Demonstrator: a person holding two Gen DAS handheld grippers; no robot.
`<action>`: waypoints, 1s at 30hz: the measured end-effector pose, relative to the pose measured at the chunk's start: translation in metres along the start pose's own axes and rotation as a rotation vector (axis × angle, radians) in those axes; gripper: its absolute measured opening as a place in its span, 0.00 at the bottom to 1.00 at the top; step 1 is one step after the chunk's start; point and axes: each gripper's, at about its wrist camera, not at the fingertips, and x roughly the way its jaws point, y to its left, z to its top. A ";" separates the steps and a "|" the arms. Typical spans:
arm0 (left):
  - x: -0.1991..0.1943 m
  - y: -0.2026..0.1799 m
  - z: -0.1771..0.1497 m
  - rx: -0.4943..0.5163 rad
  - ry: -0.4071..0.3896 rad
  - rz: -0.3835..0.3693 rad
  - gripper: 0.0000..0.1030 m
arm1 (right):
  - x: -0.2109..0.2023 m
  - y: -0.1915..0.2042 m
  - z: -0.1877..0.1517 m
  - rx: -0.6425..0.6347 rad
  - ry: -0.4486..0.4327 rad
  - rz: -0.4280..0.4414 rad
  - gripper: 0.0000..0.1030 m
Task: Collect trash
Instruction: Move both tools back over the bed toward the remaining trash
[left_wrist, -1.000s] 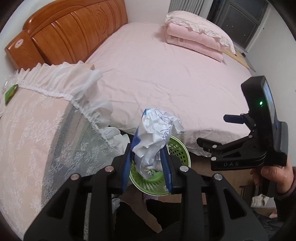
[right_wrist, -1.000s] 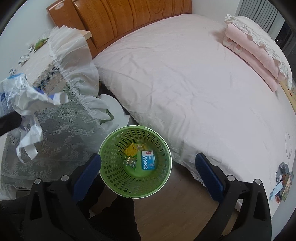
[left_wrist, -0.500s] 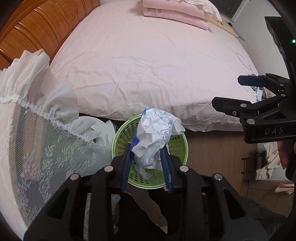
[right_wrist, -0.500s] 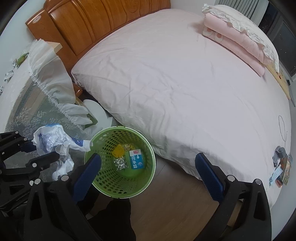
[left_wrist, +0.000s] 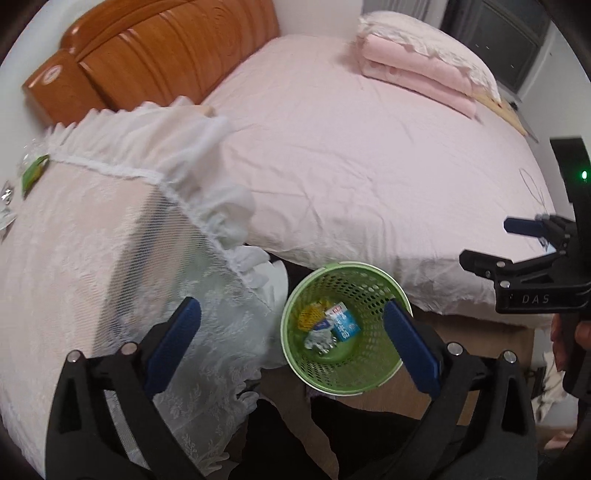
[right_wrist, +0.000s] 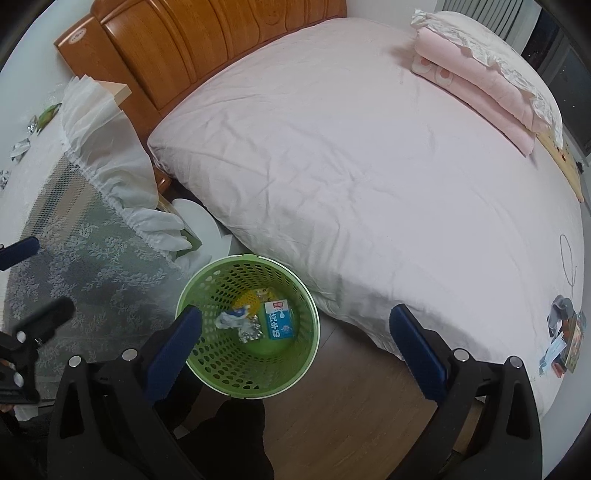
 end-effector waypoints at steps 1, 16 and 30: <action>-0.011 0.013 0.000 -0.034 -0.027 0.026 0.92 | -0.001 0.004 0.002 -0.005 -0.005 0.008 0.98; -0.116 0.243 -0.068 -0.553 -0.139 0.401 0.92 | -0.027 0.207 0.077 -0.333 -0.098 0.253 0.98; -0.109 0.432 -0.090 -0.805 -0.178 0.412 0.92 | -0.017 0.444 0.155 -0.608 -0.096 0.368 0.98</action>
